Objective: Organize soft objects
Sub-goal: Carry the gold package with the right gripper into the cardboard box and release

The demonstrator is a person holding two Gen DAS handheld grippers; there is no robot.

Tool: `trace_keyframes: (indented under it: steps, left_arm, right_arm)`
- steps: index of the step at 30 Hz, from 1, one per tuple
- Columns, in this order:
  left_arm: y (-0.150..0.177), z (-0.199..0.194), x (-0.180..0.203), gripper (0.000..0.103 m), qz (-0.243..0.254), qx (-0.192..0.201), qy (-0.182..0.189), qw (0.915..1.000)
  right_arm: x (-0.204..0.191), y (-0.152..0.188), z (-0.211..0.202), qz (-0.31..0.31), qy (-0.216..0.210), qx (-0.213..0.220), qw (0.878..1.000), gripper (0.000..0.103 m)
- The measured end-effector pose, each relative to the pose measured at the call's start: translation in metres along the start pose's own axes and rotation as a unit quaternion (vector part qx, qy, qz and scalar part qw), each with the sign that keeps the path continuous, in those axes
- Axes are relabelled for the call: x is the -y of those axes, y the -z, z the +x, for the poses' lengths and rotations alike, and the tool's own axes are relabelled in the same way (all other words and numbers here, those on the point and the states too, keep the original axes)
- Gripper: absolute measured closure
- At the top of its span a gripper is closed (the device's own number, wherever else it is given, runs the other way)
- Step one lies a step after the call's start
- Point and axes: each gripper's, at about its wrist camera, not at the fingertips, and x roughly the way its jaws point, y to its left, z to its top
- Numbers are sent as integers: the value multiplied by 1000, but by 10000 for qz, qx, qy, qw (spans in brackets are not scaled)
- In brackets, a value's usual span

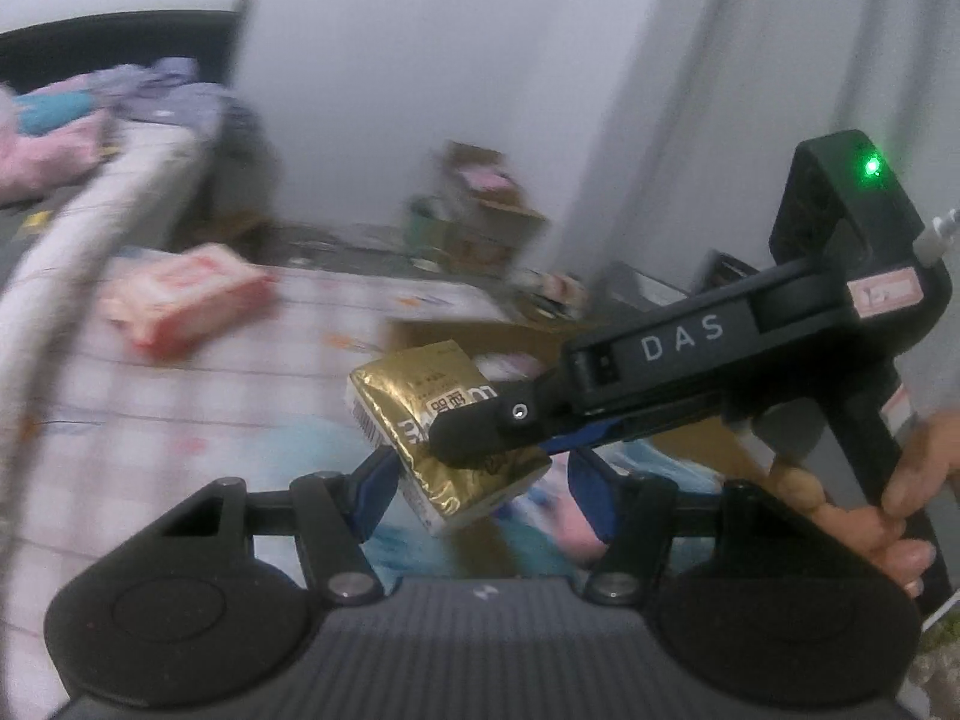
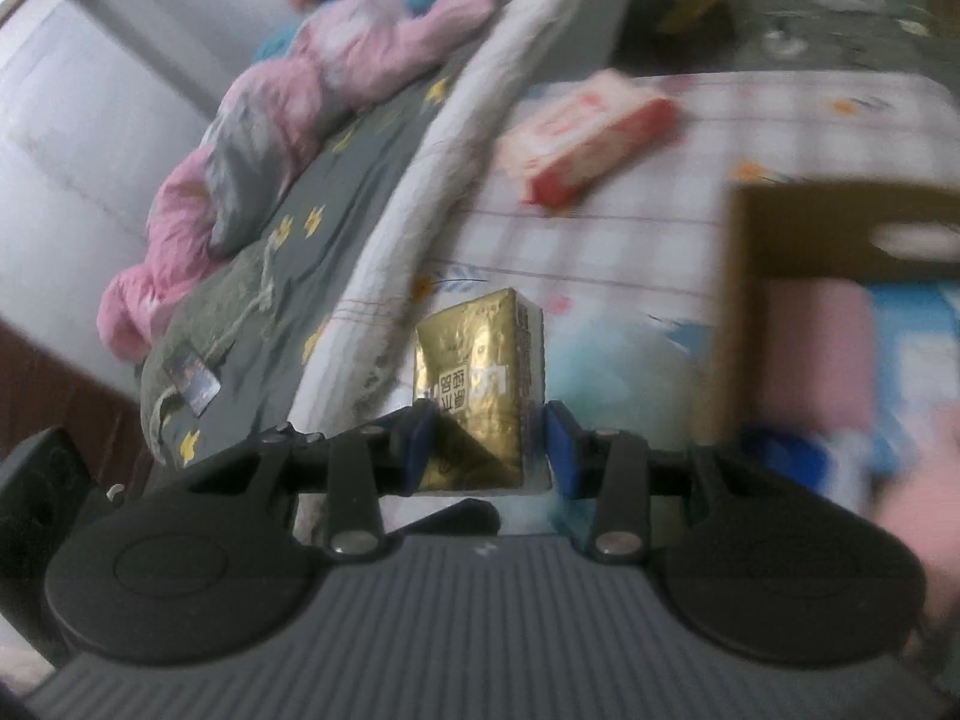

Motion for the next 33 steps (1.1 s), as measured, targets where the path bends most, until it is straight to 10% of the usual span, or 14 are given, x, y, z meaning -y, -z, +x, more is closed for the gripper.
trace_keyframes:
  steps: [13,20,33]
  left_arm:
    - [45,79,146,39,892,-988,1215,9836]
    - [69,115,155,33,901,-1575,1106,9772]
    - [53,53,131,22,830,-870,705,9902]
  right_arm:
    - [134,137,-148,1323,809,716,9853,64]
    - [182,177,-164,1397,1929,767,9682,68]
    - [146,186,-173,749,2209,1456,9614,60]
